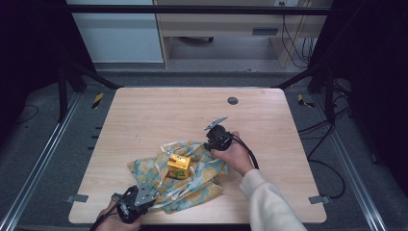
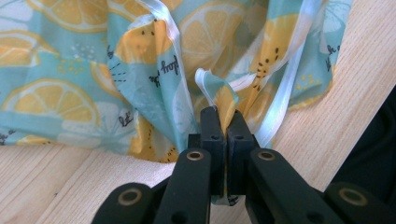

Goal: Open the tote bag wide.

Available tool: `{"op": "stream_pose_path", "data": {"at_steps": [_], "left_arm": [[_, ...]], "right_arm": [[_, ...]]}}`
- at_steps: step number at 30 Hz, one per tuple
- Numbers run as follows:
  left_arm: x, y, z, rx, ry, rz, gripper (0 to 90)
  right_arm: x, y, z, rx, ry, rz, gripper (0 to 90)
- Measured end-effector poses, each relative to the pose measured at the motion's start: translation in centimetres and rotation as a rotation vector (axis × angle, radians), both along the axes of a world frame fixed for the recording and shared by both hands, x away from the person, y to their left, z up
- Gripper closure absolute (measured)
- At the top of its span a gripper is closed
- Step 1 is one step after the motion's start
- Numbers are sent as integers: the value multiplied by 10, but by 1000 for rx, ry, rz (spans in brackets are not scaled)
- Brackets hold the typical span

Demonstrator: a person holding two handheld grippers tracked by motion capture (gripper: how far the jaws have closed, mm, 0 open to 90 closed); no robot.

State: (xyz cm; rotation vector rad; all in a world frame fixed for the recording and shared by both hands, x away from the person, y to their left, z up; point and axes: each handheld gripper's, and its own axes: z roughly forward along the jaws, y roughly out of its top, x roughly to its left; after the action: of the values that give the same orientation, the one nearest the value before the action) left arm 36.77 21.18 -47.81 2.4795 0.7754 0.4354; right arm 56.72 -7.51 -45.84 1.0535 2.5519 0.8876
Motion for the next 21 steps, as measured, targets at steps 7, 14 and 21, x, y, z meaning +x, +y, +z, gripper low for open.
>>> {"op": "stream_pose_path", "data": {"at_steps": [7,14,21], "left_arm": [[0,-2,3,-35,-42,3,788],[-2,-4,12,-89,-122,41,501],[-1,-1,22,-170,-178,53,447]], "right_arm": [[-27,-12,28,43,-77,12,482],[-60,-16,32,92,-94,63,448],[-73,-9,21,94,-70,100,432]]}}
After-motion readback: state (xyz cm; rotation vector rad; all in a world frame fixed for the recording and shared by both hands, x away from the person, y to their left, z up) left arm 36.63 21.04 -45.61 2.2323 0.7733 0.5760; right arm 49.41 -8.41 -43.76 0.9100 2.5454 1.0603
